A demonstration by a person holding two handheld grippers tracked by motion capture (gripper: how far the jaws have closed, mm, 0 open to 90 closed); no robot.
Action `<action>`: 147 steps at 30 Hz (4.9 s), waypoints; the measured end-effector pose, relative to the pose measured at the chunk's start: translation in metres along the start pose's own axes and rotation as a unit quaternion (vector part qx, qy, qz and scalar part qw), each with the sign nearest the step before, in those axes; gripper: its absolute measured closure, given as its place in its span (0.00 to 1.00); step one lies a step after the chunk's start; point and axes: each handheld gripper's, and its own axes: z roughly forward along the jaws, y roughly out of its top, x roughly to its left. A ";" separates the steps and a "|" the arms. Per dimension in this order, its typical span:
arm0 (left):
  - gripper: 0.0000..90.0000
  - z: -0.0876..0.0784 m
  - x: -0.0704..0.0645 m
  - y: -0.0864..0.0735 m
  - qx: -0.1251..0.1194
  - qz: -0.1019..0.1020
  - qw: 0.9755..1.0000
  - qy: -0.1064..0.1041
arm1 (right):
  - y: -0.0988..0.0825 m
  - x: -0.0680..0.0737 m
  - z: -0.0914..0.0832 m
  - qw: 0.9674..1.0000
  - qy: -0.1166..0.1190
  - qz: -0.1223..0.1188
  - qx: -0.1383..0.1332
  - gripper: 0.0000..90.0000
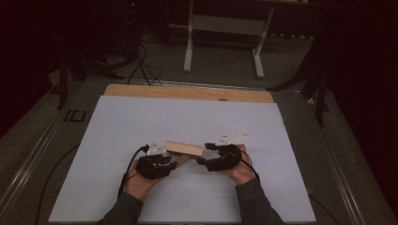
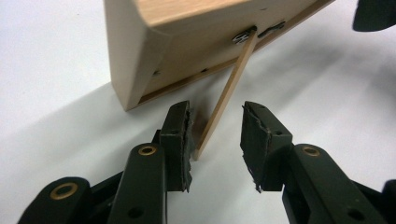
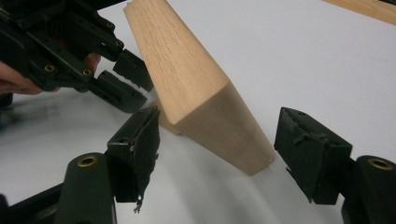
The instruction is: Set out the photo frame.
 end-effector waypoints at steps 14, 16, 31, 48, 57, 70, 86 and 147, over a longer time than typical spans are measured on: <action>0.69 -0.007 0.006 -0.001 -0.010 -0.007 1.000 0.013 | -0.004 -0.010 -0.011 1.000 -0.006 -0.008 0.007 0.35; 0.70 -0.008 0.005 -0.001 -0.011 -0.006 1.000 0.015 | -0.004 -0.010 -0.011 1.000 -0.006 -0.009 0.007 0.36; 0.70 -0.011 0.005 0.001 -0.018 0.000 0.999 0.027 | -0.006 -0.015 -0.017 1.000 -0.005 -0.018 0.012 0.39; 0.74 -0.012 0.001 0.002 -0.032 0.011 0.999 0.040 | -0.009 -0.021 -0.013 0.999 -0.038 0.003 0.012 0.51; 0.78 -0.012 -0.001 0.003 -0.038 0.015 0.998 0.049 | -0.008 -0.019 -0.005 0.997 -0.081 0.016 0.001 0.63; 0.92 -0.008 -0.001 0.005 -0.039 0.023 0.997 0.055 | -0.007 -0.017 0.010 0.991 -0.127 0.035 -0.007 0.89; 0.99 -0.002 -0.003 0.009 -0.033 0.037 0.996 0.068 | 0.003 -0.013 0.022 0.992 -0.116 0.035 -0.018 1.00; 0.99 0.007 -0.023 0.023 -0.043 0.067 0.996 0.032 | 0.006 0.007 0.026 0.997 -0.076 0.014 -0.018 1.00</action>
